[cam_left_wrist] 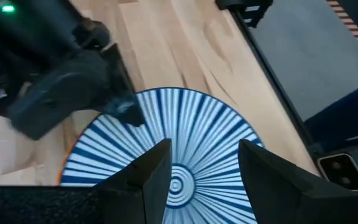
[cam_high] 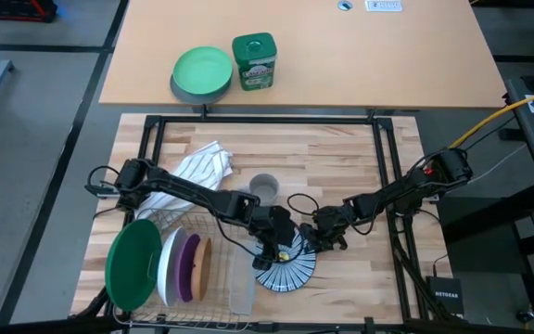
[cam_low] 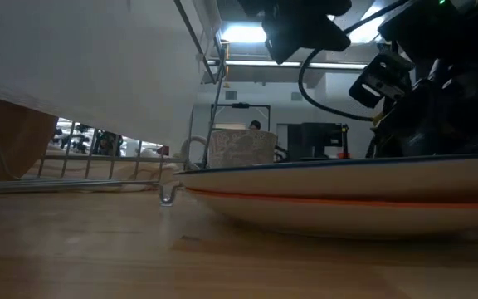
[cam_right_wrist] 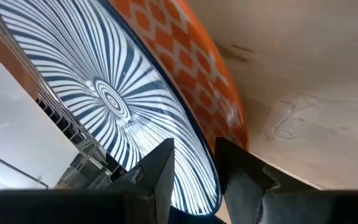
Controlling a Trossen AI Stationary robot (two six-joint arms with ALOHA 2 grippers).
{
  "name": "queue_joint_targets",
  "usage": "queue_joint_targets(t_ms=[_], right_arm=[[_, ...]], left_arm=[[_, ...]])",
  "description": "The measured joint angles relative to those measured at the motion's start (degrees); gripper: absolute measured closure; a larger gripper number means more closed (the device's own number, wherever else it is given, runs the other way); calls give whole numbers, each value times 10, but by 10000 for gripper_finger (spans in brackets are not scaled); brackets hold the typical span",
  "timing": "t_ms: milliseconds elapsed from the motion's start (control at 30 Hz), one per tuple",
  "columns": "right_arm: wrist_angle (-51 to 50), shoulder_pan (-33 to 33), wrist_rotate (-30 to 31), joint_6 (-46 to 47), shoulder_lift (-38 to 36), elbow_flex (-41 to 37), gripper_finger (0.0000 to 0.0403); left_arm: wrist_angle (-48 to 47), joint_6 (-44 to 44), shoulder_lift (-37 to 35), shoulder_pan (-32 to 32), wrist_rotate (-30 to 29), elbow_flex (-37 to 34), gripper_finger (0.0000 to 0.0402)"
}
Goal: Sort dishes
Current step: Put the blue patterned plate into the dish rack
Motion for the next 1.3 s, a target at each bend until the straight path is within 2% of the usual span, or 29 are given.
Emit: queue_joint_targets(t_ms=[233, 533, 1033, 1133, 1300], right_arm=[[18, 0, 0, 3, 0, 0, 283], [112, 0, -1, 2, 0, 0, 283], [114, 0, 16, -14, -1, 0, 284], [113, 0, 19, -14, -1, 0, 294], [113, 0, 21, -12, -1, 0, 335]], left_arm=[[0, 0, 0, 1, 1, 0, 229], [-1, -2, 0, 0, 1, 0, 229], [-10, 17, 0, 0, 0, 0, 229], [-10, 17, 0, 1, -4, 0, 229], [-10, 17, 0, 1, -4, 0, 229]])
